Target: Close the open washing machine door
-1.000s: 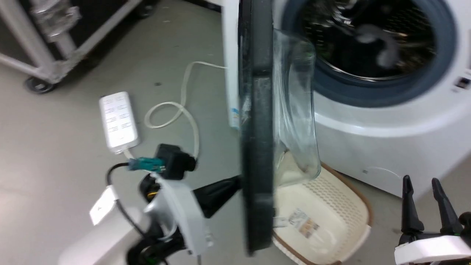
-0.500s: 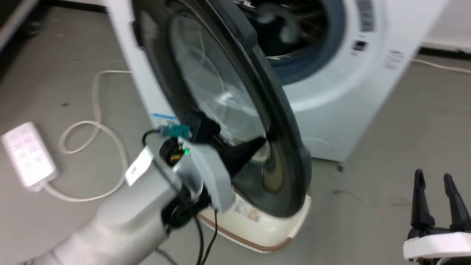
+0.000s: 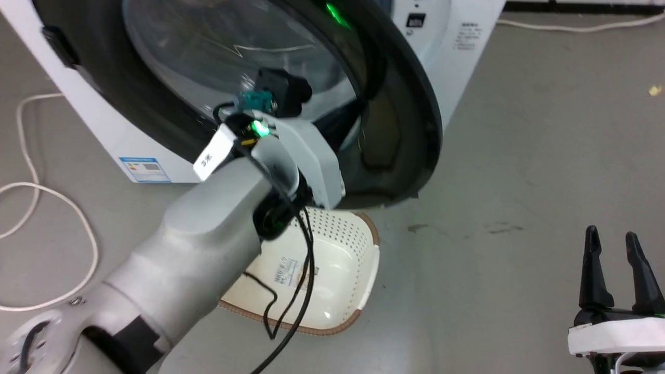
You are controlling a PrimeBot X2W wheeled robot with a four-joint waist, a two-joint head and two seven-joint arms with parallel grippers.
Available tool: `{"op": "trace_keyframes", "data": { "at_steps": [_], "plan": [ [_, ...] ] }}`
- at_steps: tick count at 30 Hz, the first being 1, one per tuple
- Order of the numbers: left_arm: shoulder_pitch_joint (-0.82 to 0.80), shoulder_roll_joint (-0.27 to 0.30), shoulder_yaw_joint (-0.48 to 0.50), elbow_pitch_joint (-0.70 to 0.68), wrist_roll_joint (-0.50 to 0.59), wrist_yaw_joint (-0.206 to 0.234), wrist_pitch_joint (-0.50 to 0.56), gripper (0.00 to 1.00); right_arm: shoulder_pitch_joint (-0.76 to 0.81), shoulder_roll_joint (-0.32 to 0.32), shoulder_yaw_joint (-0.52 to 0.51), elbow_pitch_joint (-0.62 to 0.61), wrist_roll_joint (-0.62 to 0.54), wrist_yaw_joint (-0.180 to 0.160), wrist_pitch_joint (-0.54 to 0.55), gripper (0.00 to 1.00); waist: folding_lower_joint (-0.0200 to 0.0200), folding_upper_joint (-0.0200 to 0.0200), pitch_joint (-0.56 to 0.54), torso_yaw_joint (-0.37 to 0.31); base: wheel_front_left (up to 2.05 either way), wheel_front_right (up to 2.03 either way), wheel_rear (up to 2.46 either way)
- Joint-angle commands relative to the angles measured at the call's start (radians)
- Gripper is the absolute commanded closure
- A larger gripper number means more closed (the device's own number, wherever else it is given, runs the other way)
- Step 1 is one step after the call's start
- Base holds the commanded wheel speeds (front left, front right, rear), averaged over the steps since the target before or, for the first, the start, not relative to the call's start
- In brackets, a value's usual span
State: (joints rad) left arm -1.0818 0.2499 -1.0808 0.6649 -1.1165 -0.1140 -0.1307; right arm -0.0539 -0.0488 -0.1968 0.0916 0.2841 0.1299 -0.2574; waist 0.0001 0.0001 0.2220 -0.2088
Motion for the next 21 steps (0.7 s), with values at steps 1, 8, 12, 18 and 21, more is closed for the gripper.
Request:
{"op": "trace_keyframes", "data": {
  "at_steps": [1, 8, 12, 18, 21],
  "plan": [
    [-0.015, -0.010, 0.005, 0.010, 0.006, 0.005, -0.011, 1.00, -0.020, -0.001, 0.000, -0.004, 0.006, 0.001, -0.004, 0.00, -0.0001, -0.0001, 0.010, -0.010, 0.00, 0.00, 0.00],
    [-0.056, -0.057, 0.037, 0.121, 0.006, 0.000, -0.083, 1.00, -0.012, -0.001, -0.014, 0.001, 0.003, 0.001, -0.004, 0.00, -0.0001, -0.0001, -0.018, 0.013, 0.00, 0.00, 0.00],
    [-0.039, -0.037, 0.093, 0.115, 0.000, 0.004, -0.121, 1.00, 0.007, -0.001, -0.023, 0.004, -0.008, 0.001, -0.004, 0.00, -0.0001, -0.0001, -0.068, 0.059, 0.00, 0.00, 0.00],
    [0.083, 0.069, 0.390, -0.072, 0.167, 0.153, -0.131, 1.00, 0.031, -0.001, -0.016, 0.004, -0.015, 0.001, -0.004, 0.00, -0.0001, -0.0001, -0.128, 0.125, 0.00, 0.00, 0.00],
    [0.244, 0.110, 0.548, -0.219, 0.319, 0.238, -0.131, 1.00, 0.039, -0.001, -0.006, 0.005, -0.016, 0.001, -0.004, 0.00, -0.0001, -0.0001, -0.150, 0.147, 0.00, 0.00, 0.00]
  ]
}}
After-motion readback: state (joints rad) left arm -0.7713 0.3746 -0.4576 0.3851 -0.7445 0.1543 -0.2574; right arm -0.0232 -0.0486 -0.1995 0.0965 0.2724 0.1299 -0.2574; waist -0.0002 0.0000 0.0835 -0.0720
